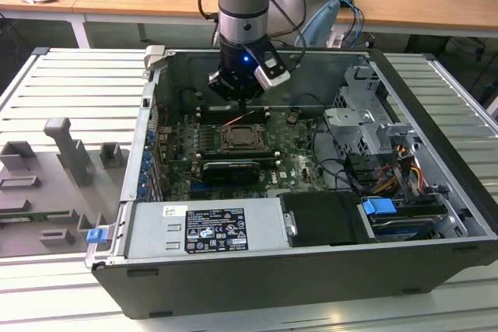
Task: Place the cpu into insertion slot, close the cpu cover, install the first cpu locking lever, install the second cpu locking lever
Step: 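Install the first cpu locking lever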
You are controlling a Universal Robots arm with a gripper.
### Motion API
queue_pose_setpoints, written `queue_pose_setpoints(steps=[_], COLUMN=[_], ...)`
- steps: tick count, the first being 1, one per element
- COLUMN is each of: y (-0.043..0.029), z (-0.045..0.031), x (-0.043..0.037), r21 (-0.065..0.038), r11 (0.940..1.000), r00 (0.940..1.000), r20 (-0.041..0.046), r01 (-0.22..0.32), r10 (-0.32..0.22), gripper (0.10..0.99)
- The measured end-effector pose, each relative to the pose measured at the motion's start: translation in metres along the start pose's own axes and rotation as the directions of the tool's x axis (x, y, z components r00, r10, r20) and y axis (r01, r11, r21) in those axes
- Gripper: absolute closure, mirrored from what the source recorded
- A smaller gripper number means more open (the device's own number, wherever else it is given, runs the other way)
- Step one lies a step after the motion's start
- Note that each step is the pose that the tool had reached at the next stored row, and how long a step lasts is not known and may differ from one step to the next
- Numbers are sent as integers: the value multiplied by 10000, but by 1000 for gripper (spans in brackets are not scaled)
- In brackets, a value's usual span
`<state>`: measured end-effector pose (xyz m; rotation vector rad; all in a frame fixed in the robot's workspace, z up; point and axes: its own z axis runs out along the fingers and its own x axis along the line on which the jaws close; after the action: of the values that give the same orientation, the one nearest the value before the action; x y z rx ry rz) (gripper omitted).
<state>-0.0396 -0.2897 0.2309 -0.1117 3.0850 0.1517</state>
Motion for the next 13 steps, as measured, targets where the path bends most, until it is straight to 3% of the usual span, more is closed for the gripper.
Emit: queue_pose_setpoints(steps=[3, 13], y=[-5, -20], z=[41, 156], x=[-18, -91], r21=[-5, -66], r11=[10000, 10000], r00=[10000, 10000], r20=[-59, -96], r01=[-6, 2], r10=[6, -3], gripper=[980, 980])
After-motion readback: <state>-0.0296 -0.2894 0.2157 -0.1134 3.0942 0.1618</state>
